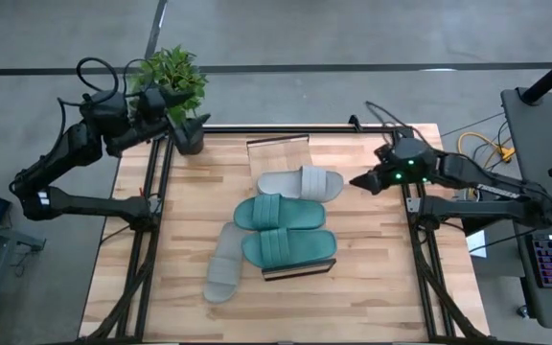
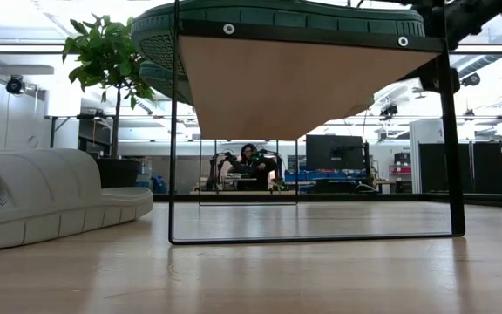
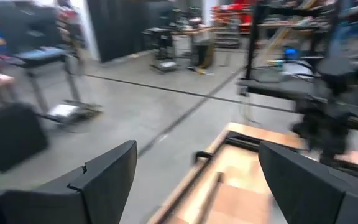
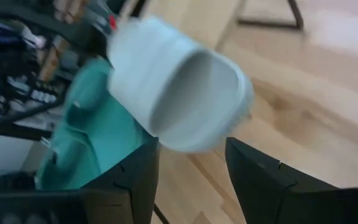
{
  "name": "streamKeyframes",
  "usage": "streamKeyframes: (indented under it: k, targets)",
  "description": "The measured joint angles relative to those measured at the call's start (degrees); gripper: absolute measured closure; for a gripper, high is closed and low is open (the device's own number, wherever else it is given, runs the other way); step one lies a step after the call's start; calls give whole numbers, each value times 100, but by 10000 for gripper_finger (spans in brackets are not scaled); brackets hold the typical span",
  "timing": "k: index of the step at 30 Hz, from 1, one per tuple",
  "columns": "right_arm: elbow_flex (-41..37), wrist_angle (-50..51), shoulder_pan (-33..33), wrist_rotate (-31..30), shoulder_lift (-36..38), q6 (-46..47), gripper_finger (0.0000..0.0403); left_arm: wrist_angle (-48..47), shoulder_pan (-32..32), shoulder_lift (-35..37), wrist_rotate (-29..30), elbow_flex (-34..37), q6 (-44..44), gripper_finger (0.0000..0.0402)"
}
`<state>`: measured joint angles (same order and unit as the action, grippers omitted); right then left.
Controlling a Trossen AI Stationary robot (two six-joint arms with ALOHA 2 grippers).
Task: Pick and place slides into the shelf
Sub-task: Put the gray slipper on the shelf
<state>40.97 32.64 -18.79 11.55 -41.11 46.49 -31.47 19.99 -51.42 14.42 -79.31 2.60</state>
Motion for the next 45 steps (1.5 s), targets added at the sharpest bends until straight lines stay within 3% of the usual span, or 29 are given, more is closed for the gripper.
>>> streamKeyframes:
  k: [4, 11, 21, 25, 34, 45]
  targets:
    - [0, -301, 0, -281, 409, -249, 232, -369, 2, -31, -1128, -4, -413, 80]
    - [0, -1122, 0, -577, 792, -398, 233, -1828, 0, -300, -3006, -4, -1203, 80]
    - [0, -1270, 0, -625, 840, -654, 239, -4281, -11, -858, -4402, 0, -1582, 80]
    - [0, -1267, 0, -693, 833, -724, 241, -4416, -60, -1089, -4838, 141, -1467, 80]
    - [0, -1266, 0, -713, 842, -773, 243, -4408, -345, -1428, -4824, 920, -931, 80]
    - [-2, -1183, 0, -711, 842, -880, 241, -3611, -1208, -1030, -3200, 1592, -1023, 80]
